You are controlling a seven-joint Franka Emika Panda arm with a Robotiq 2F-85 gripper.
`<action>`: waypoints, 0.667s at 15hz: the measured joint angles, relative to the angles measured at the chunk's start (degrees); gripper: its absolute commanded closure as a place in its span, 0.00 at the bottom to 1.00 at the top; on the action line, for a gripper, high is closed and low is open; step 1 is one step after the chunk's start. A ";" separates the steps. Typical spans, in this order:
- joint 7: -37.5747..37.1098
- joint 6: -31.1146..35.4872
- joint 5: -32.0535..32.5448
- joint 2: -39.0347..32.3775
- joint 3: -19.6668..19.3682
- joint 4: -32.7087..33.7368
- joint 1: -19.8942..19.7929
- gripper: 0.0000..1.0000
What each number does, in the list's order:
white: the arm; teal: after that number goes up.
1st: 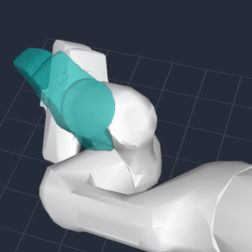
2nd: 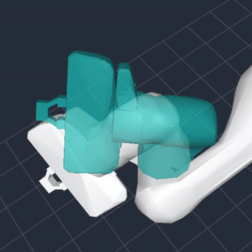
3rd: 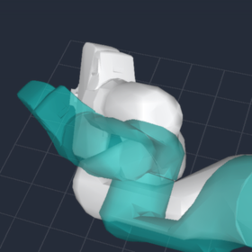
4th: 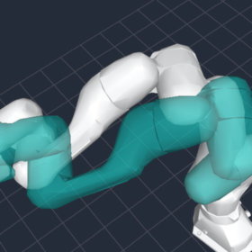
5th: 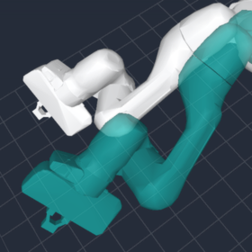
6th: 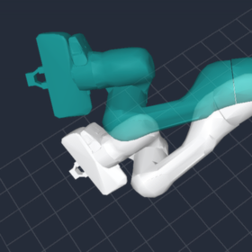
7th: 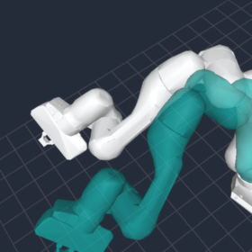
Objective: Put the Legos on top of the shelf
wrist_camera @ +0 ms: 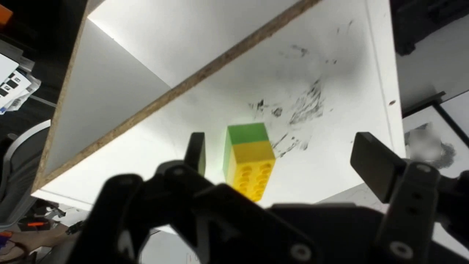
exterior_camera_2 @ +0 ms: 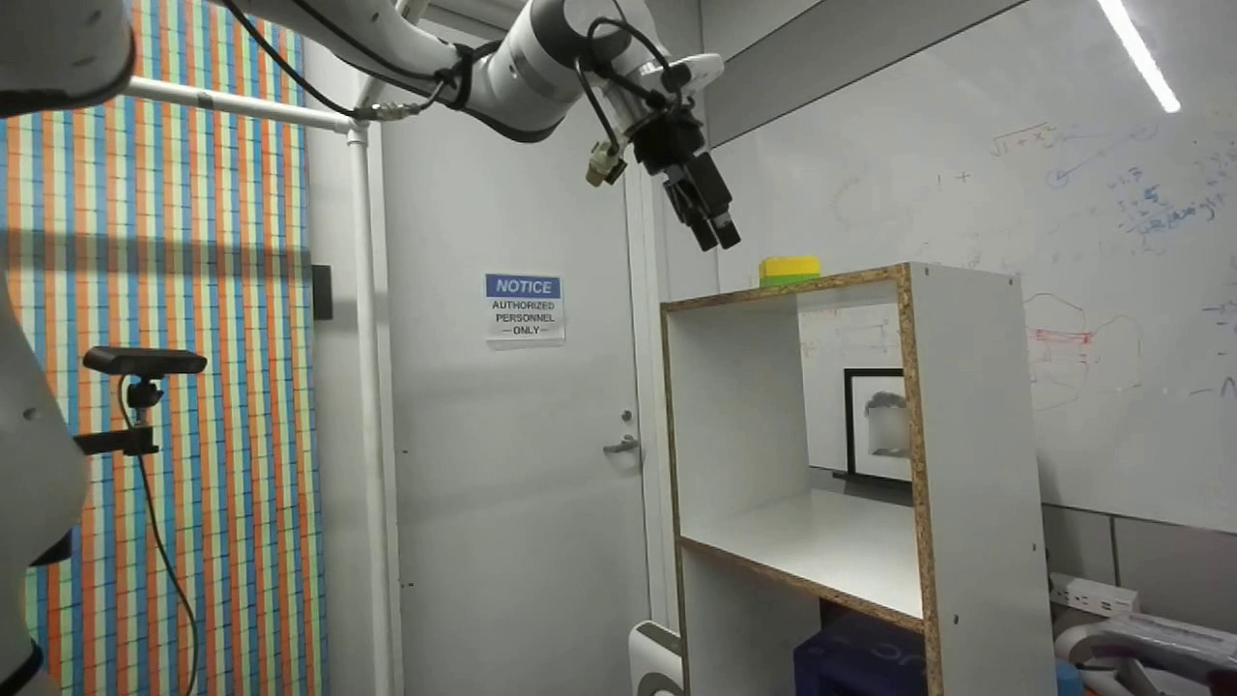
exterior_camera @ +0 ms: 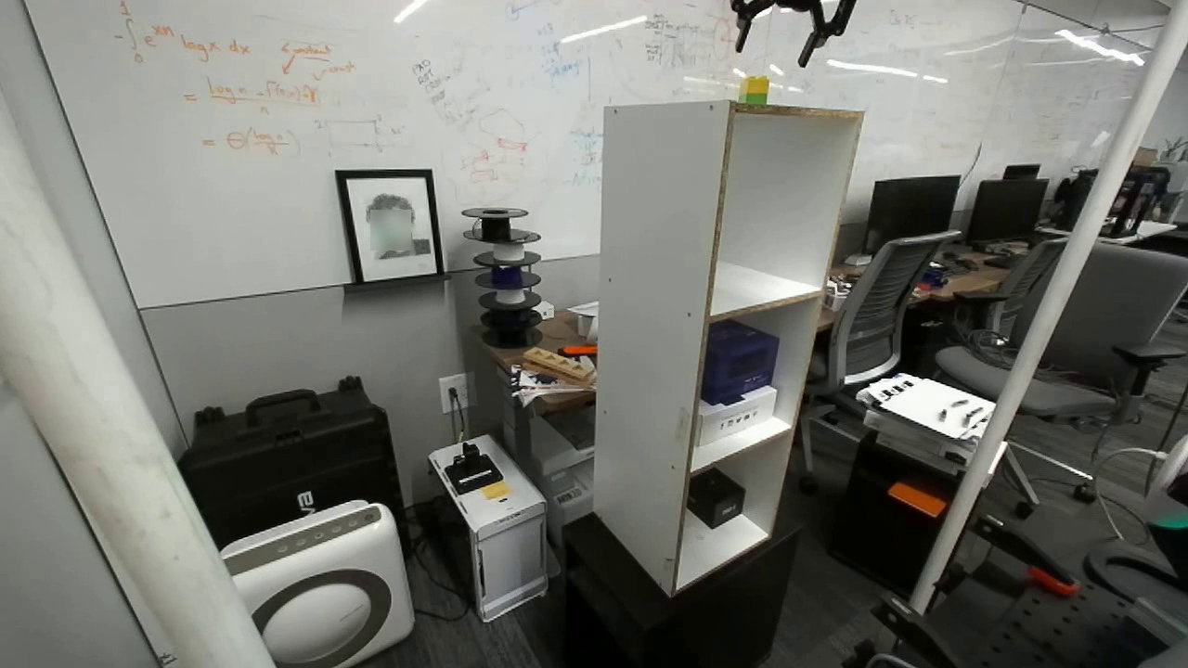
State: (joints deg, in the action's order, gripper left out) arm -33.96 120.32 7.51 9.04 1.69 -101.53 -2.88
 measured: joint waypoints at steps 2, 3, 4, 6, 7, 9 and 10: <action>1.51 -0.49 -0.64 3.92 0.63 -4.94 1.23 0.00; 2.83 -0.96 -1.45 6.09 0.97 -7.62 1.78 0.00; 4.53 -1.60 -2.39 8.49 1.28 -10.43 2.36 0.00; 7.02 -4.02 -3.50 13.63 2.12 -15.95 3.32 0.00; 7.65 -5.87 -3.56 16.39 2.64 -18.68 3.59 0.00; 8.53 -9.56 -3.56 21.92 3.63 -23.65 3.66 0.00; 8.90 -11.72 -3.55 24.49 3.83 -25.72 3.66 0.00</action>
